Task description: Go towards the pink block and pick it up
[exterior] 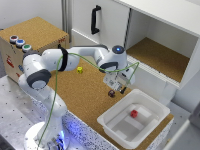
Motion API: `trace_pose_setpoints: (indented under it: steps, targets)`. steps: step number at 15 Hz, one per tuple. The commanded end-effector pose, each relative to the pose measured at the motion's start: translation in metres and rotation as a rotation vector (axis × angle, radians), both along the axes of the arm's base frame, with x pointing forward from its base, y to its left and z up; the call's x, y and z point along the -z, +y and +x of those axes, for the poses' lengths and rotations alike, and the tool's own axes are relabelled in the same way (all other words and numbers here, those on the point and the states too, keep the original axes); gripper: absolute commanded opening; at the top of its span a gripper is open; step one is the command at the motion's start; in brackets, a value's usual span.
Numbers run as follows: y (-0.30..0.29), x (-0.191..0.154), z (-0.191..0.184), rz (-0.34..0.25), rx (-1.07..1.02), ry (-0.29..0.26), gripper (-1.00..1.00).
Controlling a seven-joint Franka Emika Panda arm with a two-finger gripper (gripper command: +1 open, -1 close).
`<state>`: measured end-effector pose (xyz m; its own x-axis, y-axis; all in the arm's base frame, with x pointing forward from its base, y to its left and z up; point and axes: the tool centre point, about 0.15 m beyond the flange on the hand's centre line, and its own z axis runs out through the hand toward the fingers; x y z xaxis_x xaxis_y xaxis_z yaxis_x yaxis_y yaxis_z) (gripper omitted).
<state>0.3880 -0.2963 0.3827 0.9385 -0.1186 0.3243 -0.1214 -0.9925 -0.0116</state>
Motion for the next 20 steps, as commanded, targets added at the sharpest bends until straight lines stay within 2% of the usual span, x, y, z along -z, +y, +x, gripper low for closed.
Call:
trace_pose_setpoints:
  steps: [1, 5, 8, 12, 18, 20]
  targets:
    - [-0.084, 0.026, 0.0, 0.04, -0.052, 0.082, 1.0]
    - [-0.108, 0.058, 0.003, -0.003, -0.126, 0.11, 1.0]
    - [-0.119, 0.091, 0.003, -0.039, -0.156, 0.155, 1.0]
    - [-0.124, 0.126, 0.006, -0.032, -0.215, 0.193, 1.0]
    - [-0.124, 0.157, 0.005, -0.017, -0.282, 0.243, 1.0]
    - [-0.123, 0.159, 0.003, -0.016, -0.293, 0.242, 1.0]
